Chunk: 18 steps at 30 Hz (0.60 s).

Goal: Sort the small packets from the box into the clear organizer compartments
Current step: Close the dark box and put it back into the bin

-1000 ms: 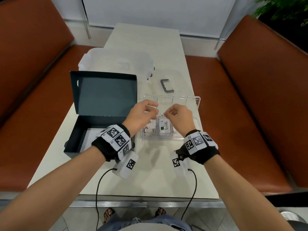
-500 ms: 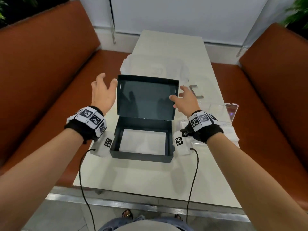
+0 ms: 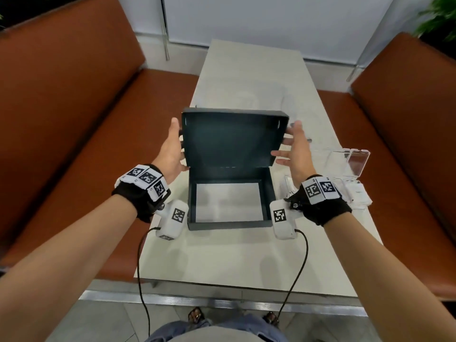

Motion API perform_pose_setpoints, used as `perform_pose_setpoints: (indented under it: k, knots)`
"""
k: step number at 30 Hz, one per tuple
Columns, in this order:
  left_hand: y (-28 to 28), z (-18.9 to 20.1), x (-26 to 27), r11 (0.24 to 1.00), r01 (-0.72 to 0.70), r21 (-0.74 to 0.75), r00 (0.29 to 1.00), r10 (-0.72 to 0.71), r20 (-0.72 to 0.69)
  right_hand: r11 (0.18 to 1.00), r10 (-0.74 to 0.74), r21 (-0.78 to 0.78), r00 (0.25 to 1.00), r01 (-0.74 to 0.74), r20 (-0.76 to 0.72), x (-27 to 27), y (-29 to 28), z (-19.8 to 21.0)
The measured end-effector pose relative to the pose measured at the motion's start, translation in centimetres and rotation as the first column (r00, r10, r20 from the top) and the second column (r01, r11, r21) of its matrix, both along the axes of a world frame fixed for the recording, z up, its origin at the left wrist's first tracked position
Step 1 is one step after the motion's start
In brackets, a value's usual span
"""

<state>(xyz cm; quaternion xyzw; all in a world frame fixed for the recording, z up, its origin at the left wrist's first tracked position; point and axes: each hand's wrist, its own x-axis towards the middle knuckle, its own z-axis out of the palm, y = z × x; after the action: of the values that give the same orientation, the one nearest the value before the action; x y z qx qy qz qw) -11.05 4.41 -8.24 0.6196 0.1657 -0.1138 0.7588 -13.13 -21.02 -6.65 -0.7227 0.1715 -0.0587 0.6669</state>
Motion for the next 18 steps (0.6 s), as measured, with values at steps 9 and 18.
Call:
perform_pose_setpoints:
  k: [9,18]
  knots:
    - [0.0,-2.8,-2.9,0.996,0.087,0.008,0.983,-0.087,0.162,0.991,0.078,0.122,0.987,-0.060,-0.143,-1.6,-2.0,-2.6]
    - [-0.4,-6.1,-4.2,0.943,0.143,0.300,0.973,-0.190,0.132,0.957,0.114,-0.241,0.973,-0.162,-0.203,-3.2,-2.4,-5.9]
